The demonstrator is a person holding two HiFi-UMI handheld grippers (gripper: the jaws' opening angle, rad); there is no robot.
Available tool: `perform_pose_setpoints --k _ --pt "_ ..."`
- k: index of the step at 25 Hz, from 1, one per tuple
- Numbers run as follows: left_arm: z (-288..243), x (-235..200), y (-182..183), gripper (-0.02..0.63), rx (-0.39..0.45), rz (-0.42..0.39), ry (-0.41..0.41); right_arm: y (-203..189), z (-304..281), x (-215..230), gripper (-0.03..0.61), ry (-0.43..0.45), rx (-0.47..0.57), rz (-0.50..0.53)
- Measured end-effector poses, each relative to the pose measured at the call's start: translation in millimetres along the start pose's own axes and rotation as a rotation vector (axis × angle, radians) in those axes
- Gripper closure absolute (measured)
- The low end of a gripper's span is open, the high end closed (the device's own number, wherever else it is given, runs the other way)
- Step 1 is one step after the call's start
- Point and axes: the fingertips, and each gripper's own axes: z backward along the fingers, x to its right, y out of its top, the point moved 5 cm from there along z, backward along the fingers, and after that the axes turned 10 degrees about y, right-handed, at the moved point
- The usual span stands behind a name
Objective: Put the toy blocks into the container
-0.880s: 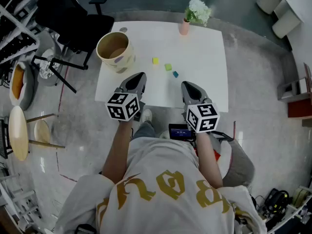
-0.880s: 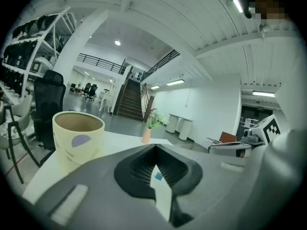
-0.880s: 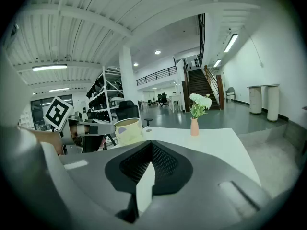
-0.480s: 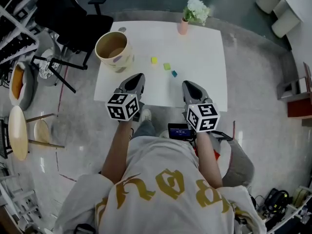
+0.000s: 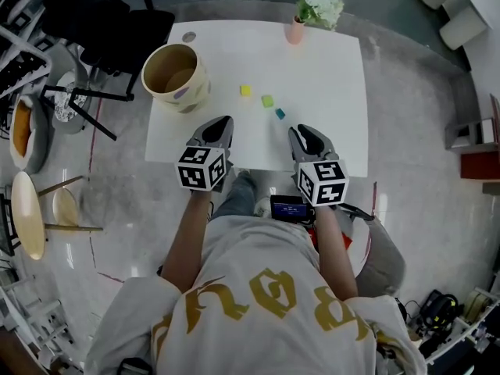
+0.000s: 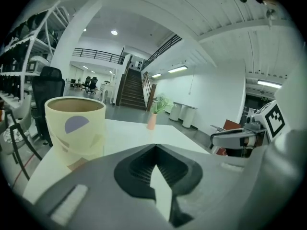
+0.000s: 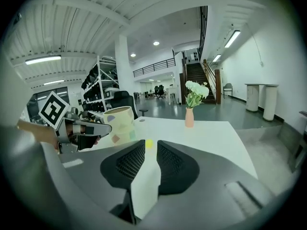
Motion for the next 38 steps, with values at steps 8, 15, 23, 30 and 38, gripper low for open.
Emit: perform_pose_setpoints --k 8,15,23,30,38 --pt "-47.8 -12.7 -12.4 0.614 -0.079 0.009 -0.031 -16.9 -34.2 32.3 0.465 -0.029 -0.103 -0.033" --pt "-80.7 -22.7 -27.6 0.614 -0.149 0.002 -0.046 -32.4 -63.2 50.6 0.454 -0.034 -0.207 -0.017" --pt "-107.7 -30.5 -41.9 0.614 -0.193 -0.017 -0.078 -57.1 -95.6 61.8 0.448 -0.021 -0.306 -0.034" --pt "-122.8 -36.1 -50.9 0.614 -0.223 -0.022 -0.106 -72.0 -116.2 65.4 0.443 -0.016 -0.364 -0.017" --pt "-125.8 -46.0 -49.0 0.614 -0.217 0.085 -0.101 -82.3 -132.7 67.8 0.440 -0.003 -0.419 0.026"
